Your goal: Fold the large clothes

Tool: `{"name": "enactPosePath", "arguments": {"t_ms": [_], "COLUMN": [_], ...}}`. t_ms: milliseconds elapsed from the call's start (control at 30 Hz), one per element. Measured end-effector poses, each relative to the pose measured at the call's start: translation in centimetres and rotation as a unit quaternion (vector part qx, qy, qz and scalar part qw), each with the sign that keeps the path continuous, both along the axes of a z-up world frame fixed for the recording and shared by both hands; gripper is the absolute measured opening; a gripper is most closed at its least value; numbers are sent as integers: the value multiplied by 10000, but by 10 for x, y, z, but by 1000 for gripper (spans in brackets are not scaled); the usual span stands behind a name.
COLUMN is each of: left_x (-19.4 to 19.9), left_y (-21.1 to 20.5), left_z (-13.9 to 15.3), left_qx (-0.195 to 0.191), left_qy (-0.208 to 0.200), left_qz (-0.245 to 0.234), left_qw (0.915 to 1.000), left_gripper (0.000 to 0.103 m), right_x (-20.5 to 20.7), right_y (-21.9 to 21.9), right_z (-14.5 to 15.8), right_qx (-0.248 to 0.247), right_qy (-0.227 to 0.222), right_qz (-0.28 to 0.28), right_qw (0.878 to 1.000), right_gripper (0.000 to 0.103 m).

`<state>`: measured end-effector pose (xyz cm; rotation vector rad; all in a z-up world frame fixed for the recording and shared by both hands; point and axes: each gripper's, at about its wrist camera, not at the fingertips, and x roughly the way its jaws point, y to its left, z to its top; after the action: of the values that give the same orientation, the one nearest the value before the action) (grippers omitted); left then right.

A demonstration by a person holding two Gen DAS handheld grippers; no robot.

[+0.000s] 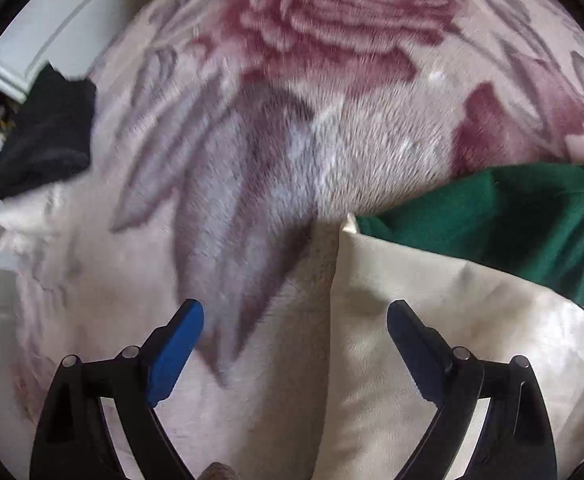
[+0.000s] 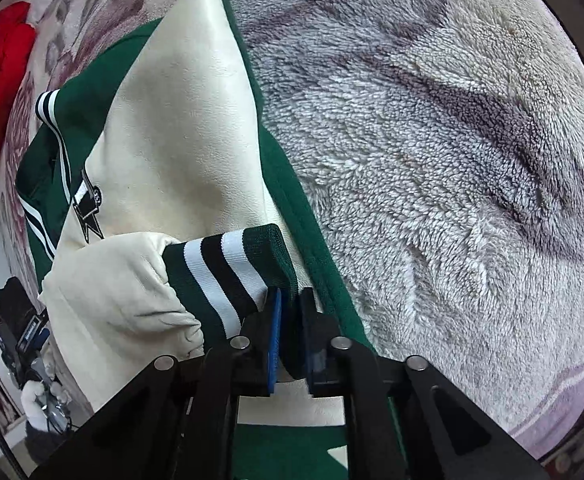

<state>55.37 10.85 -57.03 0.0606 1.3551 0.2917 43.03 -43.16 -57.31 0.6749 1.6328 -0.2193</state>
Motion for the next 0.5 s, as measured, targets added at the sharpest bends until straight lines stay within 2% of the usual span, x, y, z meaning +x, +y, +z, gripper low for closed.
{"name": "enactPosePath", "arguments": {"t_ms": [33,67,100,167,233,267,333,400,500], "left_x": [-3,-5,-7,-5,6,14,30,44,53], "left_y": [-4,-10,-17,-42,-64,-75,-89,-98,-105], "left_z": [15,27,38,51,46,38,20,-1,-13], "left_qx": [78,162,240,346,460,498,428,313,374], "left_qy": [-139,-254,-391,-597,-580,-517,-363,-120,-55], "left_qz": [-81,-140,-204,-530,-821,-910,-1001,-1052,-1100], "left_qw": [9998,9994,9987,9962,9939,9933,9934,9939,9932], "left_gripper": [95,95,95,95,95,95,95,95,95], "right_x": [1,2,5,15,36,56,90,125,164], "right_y": [0,3,9,25,55,78,124,167,213], "right_z": [15,35,54,79,80,71,51,23,-25], "right_qx": [-69,-216,-354,-254,369,878,1400,1557,1543], "right_qy": [-138,-361,-589,-1010,-1228,-1239,-1251,-1168,-891], "right_qz": [48,139,258,379,596,753,1095,1468,1782], "right_qw": [9999,9990,9973,9938,9900,9855,9761,9698,9677], "right_gripper": [14,21,40,65,67,67,67,67,67]}}
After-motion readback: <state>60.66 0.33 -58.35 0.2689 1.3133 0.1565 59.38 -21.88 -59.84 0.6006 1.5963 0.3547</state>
